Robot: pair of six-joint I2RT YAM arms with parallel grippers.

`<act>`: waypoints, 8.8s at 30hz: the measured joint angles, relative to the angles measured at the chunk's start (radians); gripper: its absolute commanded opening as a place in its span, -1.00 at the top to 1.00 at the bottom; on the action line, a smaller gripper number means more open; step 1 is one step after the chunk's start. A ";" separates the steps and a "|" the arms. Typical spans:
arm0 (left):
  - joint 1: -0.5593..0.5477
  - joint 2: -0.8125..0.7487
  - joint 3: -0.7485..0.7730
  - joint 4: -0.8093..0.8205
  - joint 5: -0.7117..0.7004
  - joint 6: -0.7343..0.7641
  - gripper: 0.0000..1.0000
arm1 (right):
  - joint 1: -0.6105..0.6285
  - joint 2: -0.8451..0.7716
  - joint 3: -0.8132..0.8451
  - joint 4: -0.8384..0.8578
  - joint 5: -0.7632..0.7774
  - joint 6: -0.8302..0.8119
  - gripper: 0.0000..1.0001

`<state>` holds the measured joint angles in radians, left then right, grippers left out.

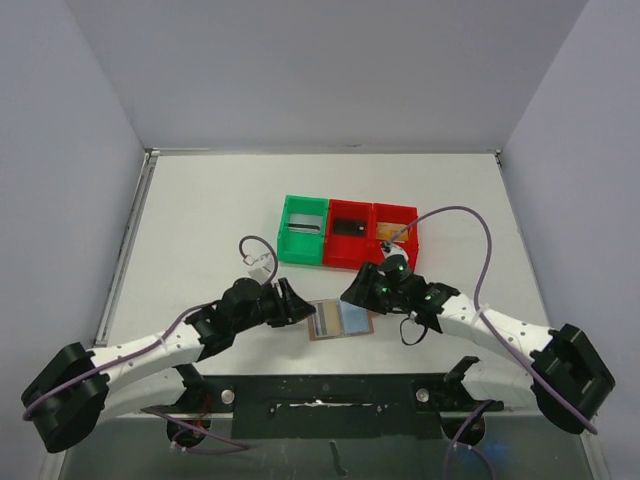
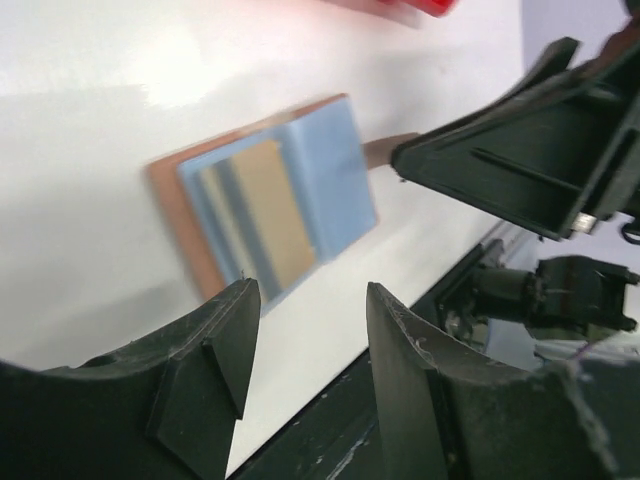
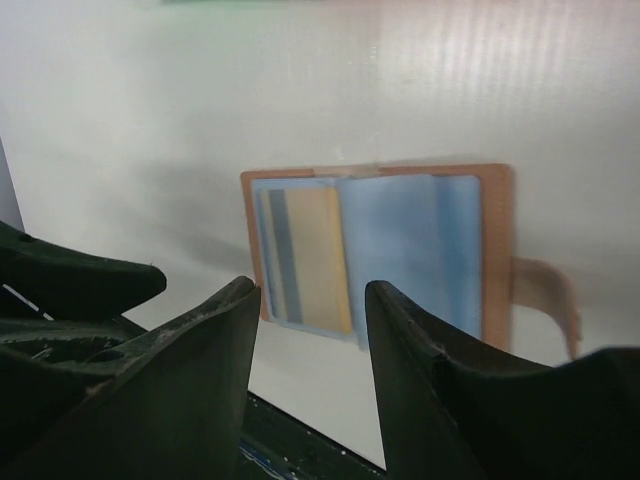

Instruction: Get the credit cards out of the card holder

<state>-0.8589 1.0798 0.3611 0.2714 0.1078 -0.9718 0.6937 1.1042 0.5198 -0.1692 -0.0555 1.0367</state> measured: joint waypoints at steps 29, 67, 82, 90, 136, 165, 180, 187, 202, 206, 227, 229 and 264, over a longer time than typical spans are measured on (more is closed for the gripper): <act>0.032 -0.332 -0.087 -0.314 -0.231 -0.101 0.10 | 0.296 0.582 0.473 -0.270 0.232 -0.107 -0.30; 0.036 0.205 -0.085 0.251 0.106 -0.087 0.15 | 0.136 0.413 0.142 0.177 -0.047 -0.022 -0.11; 0.036 0.374 -0.053 0.377 0.189 -0.064 0.75 | 0.117 0.408 0.123 0.212 -0.085 -0.011 -0.18; 0.035 0.357 -0.010 0.261 0.153 -0.050 0.88 | 0.111 0.353 0.119 0.195 -0.090 -0.018 -0.65; -0.075 0.522 0.266 0.106 0.250 0.085 0.03 | -0.040 -0.176 -0.071 -0.060 0.074 0.075 -0.59; -0.037 0.381 0.139 0.127 0.180 0.026 0.11 | -0.040 -0.034 -0.078 0.015 0.006 0.067 0.45; -0.010 0.508 0.139 0.240 0.215 -0.047 0.22 | -0.040 0.057 -0.097 0.050 -0.005 0.065 0.58; -0.010 0.568 0.153 0.284 0.247 -0.071 0.33 | -0.040 0.079 -0.111 0.040 0.006 0.079 0.58; -0.011 0.687 0.166 0.416 0.288 -0.153 0.78 | -0.040 0.071 -0.128 0.063 0.011 0.106 0.58; -0.011 0.688 0.166 0.430 0.291 -0.162 0.80 | -0.040 0.066 -0.132 0.063 0.011 0.106 0.58; -0.012 0.686 0.165 0.429 0.290 -0.174 0.79 | -0.040 0.064 -0.134 0.064 0.011 0.106 0.58; -0.012 0.686 0.165 0.429 0.290 -0.173 0.85 | -0.040 0.064 -0.134 0.063 0.011 0.106 0.58; -0.013 0.639 0.124 0.426 0.274 -0.175 0.72 | -0.040 -0.012 -0.131 0.121 -0.048 0.029 0.34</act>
<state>-0.8715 1.7184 0.4850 0.6979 0.3817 -1.1465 0.6540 1.0924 0.3889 -0.0486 -0.1040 1.0657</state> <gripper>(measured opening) 0.108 0.329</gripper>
